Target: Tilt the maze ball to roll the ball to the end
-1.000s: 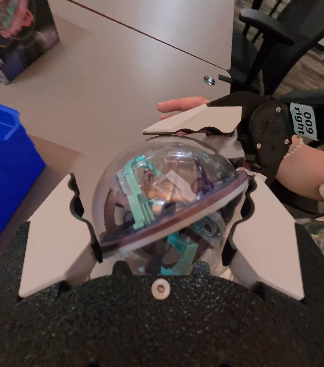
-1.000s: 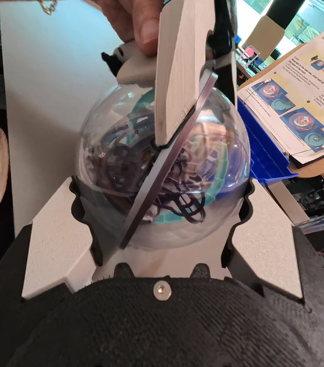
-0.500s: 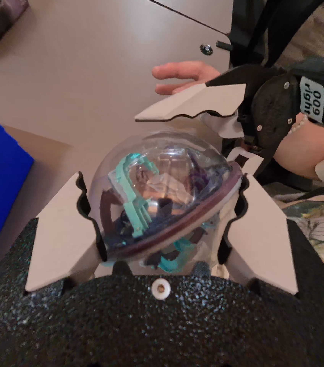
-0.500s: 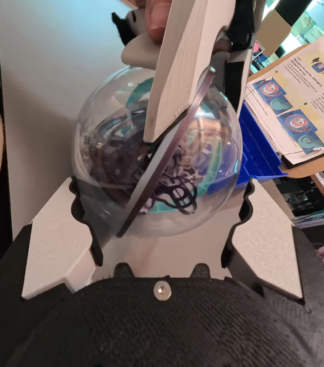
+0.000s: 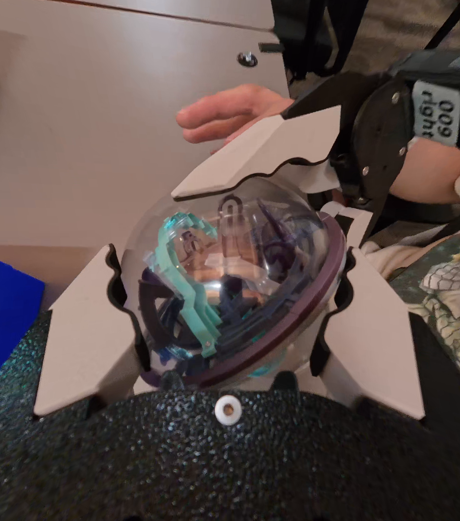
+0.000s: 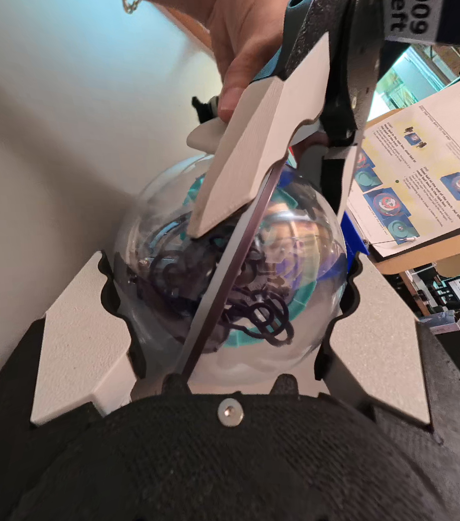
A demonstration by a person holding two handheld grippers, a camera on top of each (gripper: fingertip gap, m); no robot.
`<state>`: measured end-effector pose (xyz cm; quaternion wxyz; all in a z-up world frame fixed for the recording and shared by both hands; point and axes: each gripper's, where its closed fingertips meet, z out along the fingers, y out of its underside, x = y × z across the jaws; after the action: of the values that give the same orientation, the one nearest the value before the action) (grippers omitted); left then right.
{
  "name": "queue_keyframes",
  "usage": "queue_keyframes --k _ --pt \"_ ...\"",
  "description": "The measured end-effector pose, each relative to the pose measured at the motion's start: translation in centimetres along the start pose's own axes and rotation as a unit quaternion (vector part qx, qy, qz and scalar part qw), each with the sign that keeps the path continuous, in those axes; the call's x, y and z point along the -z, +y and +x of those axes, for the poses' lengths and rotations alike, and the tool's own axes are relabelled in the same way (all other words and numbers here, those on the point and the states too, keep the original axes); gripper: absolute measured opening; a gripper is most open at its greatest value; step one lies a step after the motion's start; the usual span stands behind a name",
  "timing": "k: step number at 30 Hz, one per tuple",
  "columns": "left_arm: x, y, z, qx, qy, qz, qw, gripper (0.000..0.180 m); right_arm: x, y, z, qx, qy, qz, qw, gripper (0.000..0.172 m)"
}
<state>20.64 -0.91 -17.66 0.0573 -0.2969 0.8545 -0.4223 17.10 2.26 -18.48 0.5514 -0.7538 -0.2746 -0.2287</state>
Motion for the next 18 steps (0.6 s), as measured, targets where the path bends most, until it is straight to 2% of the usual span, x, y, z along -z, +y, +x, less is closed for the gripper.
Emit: queue_keyframes --k 4,6,7,13,16,18 --pt "1.5 -1.7 -0.6 0.049 0.008 0.090 0.995 0.133 -0.2 0.0 0.6 -0.026 0.014 0.010 1.000 0.157" --pt "2.7 -2.7 -2.0 0.075 -0.023 0.151 0.985 0.119 -0.3 0.0 0.7 -0.032 0.019 0.010 0.999 0.157" --pt "3.3 -2.9 -2.6 0.084 -0.040 0.177 0.980 0.118 -0.4 0.0 0.8 -0.034 0.021 0.010 0.999 0.157" --pt "7.0 -2.5 -3.4 0.091 -0.111 0.287 0.947 0.128 -0.7 0.0 0.6 -0.045 0.019 0.008 0.999 0.157" --pt "8.5 -0.7 -3.5 0.089 -0.173 0.291 0.937 0.134 -0.9 0.0 0.6 -0.048 0.019 0.010 0.999 0.157" --pt "8.9 0.8 -2.8 0.094 -0.188 0.278 0.937 0.136 -0.9 0.0 0.6 -0.050 0.020 0.011 0.998 0.157"
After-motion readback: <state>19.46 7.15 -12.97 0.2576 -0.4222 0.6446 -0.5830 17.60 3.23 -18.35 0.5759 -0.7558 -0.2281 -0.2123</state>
